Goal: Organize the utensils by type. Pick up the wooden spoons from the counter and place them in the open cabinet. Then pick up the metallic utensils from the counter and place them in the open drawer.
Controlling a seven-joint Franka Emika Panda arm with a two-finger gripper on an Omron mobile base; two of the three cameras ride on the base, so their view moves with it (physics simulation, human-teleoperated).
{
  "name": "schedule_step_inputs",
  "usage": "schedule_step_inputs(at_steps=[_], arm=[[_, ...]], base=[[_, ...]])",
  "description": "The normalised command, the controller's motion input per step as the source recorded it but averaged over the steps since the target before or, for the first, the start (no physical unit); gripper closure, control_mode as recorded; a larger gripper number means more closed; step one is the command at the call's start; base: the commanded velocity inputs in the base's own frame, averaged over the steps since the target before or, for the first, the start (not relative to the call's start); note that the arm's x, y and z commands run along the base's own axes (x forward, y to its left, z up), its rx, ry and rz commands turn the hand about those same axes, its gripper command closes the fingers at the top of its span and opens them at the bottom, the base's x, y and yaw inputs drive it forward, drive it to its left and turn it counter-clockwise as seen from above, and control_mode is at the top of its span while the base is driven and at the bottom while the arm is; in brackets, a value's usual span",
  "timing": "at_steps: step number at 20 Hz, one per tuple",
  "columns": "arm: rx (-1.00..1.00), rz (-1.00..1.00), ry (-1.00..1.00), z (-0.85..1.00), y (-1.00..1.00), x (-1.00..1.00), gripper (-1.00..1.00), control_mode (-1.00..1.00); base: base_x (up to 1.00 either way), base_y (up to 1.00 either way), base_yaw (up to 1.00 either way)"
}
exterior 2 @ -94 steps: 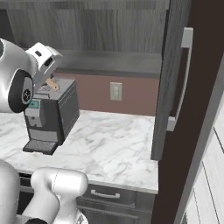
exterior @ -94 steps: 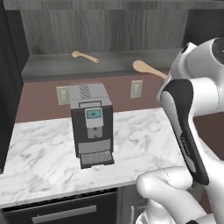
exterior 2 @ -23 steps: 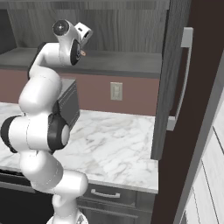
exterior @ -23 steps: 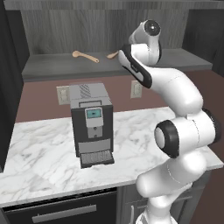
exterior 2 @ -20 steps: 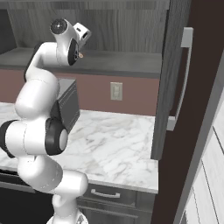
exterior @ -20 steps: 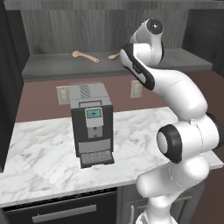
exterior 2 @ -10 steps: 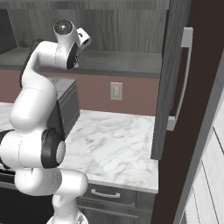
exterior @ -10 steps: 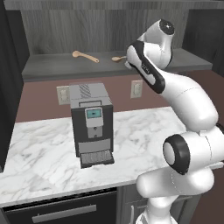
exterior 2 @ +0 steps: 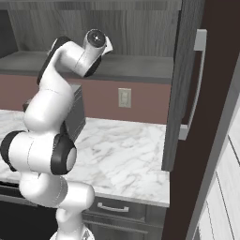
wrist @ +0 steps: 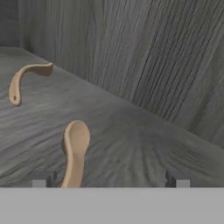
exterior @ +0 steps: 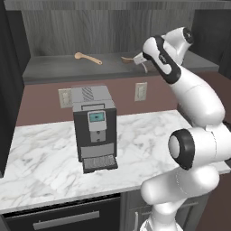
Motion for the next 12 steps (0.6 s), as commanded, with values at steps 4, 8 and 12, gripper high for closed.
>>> schedule_step_inputs(at_steps=[4,8,12], arm=[[0.07,-0.01,-0.31,0.0,0.04,-0.67,-1.0,-1.0],[0.0,0.0,-0.46,0.02,0.18,-1.0,-1.0,-1.0],[0.0,0.0,-0.46,0.01,0.29,-1.0,-1.0,-1.0]], base=[[0.0,0.0,0.0],[0.0,0.0,0.0],[0.0,0.0,0.0]])
